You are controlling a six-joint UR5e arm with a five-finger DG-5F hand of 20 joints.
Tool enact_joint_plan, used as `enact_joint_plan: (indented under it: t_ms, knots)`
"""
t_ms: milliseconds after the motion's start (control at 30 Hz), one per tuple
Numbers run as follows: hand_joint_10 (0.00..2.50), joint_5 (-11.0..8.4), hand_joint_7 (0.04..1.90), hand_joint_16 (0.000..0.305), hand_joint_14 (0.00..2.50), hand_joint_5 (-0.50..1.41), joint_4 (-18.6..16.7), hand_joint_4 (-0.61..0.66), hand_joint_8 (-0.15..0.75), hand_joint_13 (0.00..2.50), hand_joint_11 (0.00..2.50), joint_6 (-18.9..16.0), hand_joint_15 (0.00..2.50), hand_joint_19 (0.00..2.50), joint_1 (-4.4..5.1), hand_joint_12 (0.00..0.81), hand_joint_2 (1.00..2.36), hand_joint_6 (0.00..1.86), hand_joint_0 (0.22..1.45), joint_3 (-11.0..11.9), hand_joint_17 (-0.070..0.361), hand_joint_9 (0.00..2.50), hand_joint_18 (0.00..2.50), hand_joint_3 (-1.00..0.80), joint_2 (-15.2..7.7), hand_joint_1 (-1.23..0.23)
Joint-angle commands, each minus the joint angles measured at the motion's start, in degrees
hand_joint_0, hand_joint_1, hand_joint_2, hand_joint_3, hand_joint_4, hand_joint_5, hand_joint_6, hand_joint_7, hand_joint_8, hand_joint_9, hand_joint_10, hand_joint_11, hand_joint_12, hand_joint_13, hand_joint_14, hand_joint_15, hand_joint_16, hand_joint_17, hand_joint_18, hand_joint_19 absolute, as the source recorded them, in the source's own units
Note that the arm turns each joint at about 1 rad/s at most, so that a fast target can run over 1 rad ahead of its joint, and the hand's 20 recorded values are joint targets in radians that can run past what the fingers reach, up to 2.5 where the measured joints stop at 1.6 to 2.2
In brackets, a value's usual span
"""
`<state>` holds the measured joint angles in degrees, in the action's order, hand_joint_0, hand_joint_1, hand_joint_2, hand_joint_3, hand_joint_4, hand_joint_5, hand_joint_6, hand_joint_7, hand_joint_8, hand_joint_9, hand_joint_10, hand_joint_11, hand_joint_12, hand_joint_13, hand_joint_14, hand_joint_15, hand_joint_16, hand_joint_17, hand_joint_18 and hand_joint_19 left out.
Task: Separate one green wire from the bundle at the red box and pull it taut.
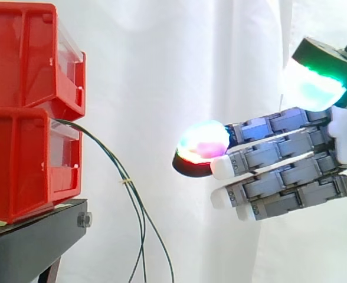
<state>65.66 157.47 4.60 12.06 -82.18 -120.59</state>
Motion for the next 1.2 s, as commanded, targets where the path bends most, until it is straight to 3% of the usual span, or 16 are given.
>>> enact_joint_plan:
  t_ms: [0,233,500,767,800,1033,1167]
  knots:
    - [0.0,-1.76,0.7,0.041,0.0,-0.23,-0.8,0.21,0.242,0.41,0.1,1.4,0.1,0.02,-0.02,0.339,1.0,0.5,0.55,0.0,0.092,0.46,0.21,-0.5,0.0,-0.93]
    - [0.0,-2.03,0.69,0.041,0.0,-0.23,-2.5,0.21,0.247,0.45,0.11,1.7,0.11,0.03,-0.46,0.34,1.0,0.5,0.53,0.1,0.092,0.48,0.25,-0.5,-2.6,-0.93]
    - [0.0,-2.11,0.69,0.041,0.0,-0.22,-7.2,0.22,0.255,0.46,0.12,3.2,0.12,0.04,-1.25,0.341,1.0,0.5,0.52,0.0,0.091,0.5,0.26,-0.5,-5.5,-0.9]
    - [0.0,-1.76,0.69,0.041,0.0,-0.22,-12.5,0.23,0.261,0.48,0.12,3.5,0.13,0.05,-1.25,0.343,1.0,0.5,0.52,0.8,0.093,0.52,0.28,-0.5,-8.3,-0.87]
    - [0.0,-1.15,0.7,0.041,0.0,-0.22,-13.2,0.23,0.261,0.48,0.12,3.3,0.13,0.05,-1.25,0.343,1.0,0.5,0.52,2.6,0.093,0.52,0.28,-0.5,-10.3,-0.86]
    - [0.0,0.17,0.7,0.042,0.0,-0.21,-12.9,0.24,0.266,0.5,0.12,3.0,0.14,0.07,-1.25,0.346,1.0,0.5,0.52,6.1,0.094,0.53,0.29,-0.5,-12.9,-0.84]
    - [0.0,2.28,0.7,0.042,0.01,-0.21,-12.5,0.25,0.267,0.51,0.12,3.0,0.15,0.07,-1.43,0.346,1.0,0.5,0.52,9.1,0.095,0.54,0.3,-0.5,-15.3,-0.83]
